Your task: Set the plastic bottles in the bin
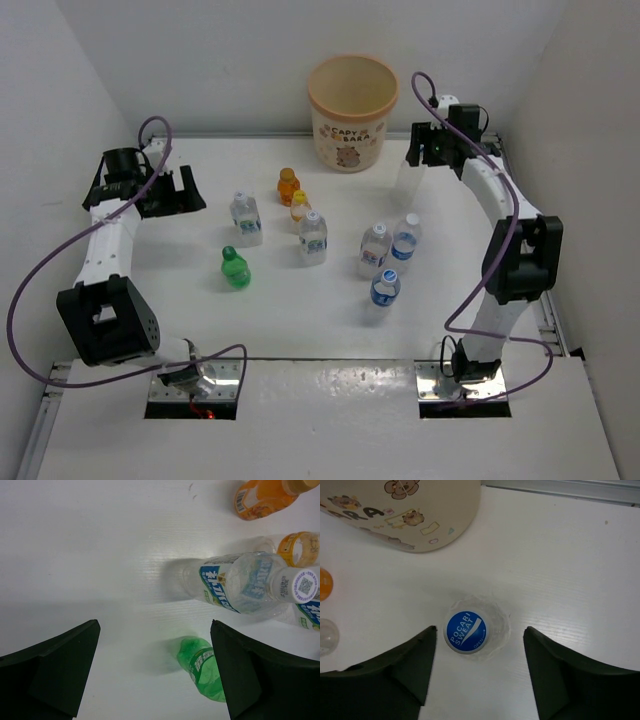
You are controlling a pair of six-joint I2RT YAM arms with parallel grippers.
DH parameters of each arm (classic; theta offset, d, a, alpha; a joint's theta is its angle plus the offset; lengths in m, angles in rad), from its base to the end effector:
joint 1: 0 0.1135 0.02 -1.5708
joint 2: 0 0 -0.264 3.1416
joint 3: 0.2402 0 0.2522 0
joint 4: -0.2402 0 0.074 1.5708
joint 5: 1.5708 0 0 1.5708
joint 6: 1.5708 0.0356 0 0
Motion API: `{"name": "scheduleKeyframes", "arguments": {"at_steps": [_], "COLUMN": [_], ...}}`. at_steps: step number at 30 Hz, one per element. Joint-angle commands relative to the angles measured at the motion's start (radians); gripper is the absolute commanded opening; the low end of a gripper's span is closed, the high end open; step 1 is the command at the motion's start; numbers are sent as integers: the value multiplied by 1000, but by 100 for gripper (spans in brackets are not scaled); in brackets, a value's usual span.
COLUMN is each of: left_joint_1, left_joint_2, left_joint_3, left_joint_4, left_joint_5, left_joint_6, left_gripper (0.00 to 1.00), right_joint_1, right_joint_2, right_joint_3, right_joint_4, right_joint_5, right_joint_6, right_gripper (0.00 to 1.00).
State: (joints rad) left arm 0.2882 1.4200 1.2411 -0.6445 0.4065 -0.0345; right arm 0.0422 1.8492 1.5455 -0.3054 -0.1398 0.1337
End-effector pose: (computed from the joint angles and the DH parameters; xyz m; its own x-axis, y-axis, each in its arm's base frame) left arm 0.2960 0.0731 0.3117 -0.7027 -0.2413 -0.6693 -0.0276 0.9493 -0.3133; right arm 0.4333 0.0233 0.2888 -0.5873 0.1073 -0.8022 -0.0784 0.9790 0.1883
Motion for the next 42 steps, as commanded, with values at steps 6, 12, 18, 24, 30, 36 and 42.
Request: {"name": "scheduleKeyframes", "arguments": {"at_steps": [6, 12, 18, 24, 30, 36, 42], "left_joint_1": [25, 43, 52, 74, 95, 106, 128], "left_joint_2": [14, 5, 5, -4, -33, -44, -133], "left_joint_3": [18, 8, -2, -11, -20, -20, -54], "left_joint_4": [16, 16, 16, 16, 16, 16, 16], "left_joint_5": [46, 57, 66, 119, 265, 333, 423], "left_joint_6": [5, 24, 33, 79, 156, 205, 329], "left_gripper": [100, 100, 100, 100, 100, 100, 96], "right_joint_1": [15, 30, 42, 48, 70, 146, 189], "right_joint_2": [-7, -42, -114, -185, -179, -20, 122], "right_joint_3": [54, 45, 44, 250, 445, 568, 569], "right_joint_4": [54, 72, 62, 10, 73, 232, 351], "right_joint_5": [-17, -24, -24, -55, -109, -61, 12], "right_joint_6": [-16, -51, -101, -76, 9, 1, -52], "right_gripper": [51, 14, 0, 0, 0, 0, 0]}}
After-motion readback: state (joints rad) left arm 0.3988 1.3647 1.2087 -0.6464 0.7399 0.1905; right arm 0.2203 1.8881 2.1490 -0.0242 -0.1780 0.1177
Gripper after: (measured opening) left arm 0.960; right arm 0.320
